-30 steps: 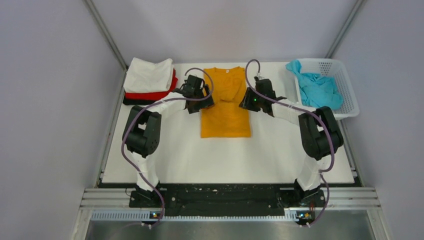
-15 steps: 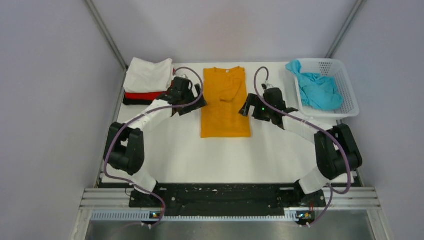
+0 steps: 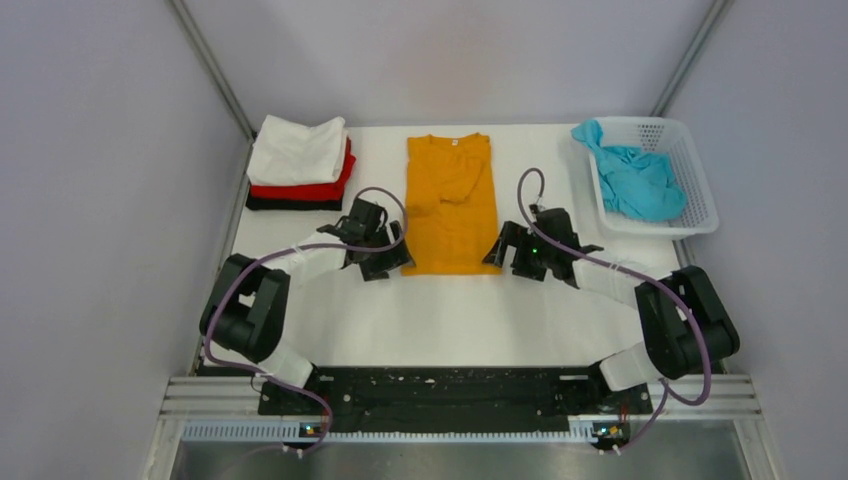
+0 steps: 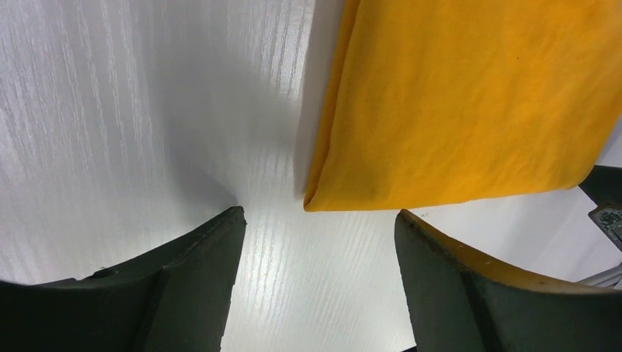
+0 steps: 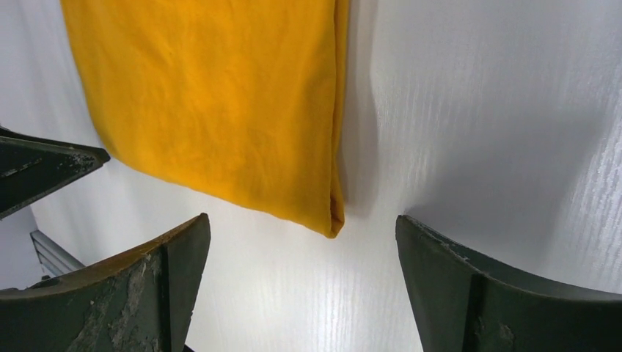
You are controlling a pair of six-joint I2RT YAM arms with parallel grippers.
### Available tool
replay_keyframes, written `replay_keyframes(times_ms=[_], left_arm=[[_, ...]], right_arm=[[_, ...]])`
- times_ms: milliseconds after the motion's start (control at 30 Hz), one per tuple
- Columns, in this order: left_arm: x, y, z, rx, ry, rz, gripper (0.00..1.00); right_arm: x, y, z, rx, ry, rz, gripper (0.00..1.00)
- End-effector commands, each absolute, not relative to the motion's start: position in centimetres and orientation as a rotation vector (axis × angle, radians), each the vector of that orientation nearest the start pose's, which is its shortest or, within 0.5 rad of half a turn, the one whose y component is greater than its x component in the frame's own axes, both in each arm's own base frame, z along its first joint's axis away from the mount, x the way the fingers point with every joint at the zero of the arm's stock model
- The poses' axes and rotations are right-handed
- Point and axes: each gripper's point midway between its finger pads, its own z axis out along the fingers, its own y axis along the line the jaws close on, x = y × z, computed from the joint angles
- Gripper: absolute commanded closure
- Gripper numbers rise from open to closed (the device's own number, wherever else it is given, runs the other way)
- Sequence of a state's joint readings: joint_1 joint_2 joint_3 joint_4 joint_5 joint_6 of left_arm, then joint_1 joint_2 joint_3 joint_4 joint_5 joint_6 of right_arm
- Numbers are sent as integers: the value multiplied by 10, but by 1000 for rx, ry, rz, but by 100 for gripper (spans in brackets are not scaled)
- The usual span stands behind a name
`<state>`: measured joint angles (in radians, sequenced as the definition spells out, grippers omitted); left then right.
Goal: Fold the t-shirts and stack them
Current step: Grab one side of the 2/3 rectangular tshirt with both arms
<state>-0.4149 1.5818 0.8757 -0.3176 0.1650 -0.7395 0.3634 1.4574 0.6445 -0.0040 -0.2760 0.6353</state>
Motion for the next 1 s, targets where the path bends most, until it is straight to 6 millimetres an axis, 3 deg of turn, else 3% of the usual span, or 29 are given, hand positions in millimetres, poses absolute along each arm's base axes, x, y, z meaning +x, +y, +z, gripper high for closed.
replay_keyframes(times_ms=[0,100,167,400,633,767,833,967], left_arm=[[301,-205,45,-385,2655,-680,25],[297,-204,35,-398,2682,-663,42],[298,-201,31,-415,2686,-633,48],[301,-204,18,-433,2711,-625,52],[303,-209,8,-429,2735,-642,99],[305,-209,8,-419,2719,-642,100],[301,-205,8,-419,2707,-635,100],[286,-195,13,-418,2689,-611,100]], right_arm=[[293,192,49,249,2456,833,6],[291,194,42,240,2478,838,10],[290,193,36,240,2502,816,16],[288,191,22,262,2532,789,34],[288,192,14,271,2552,781,55],[287,192,12,272,2557,774,77],[285,192,11,269,2564,772,100],[267,193,14,213,2602,758,100]])
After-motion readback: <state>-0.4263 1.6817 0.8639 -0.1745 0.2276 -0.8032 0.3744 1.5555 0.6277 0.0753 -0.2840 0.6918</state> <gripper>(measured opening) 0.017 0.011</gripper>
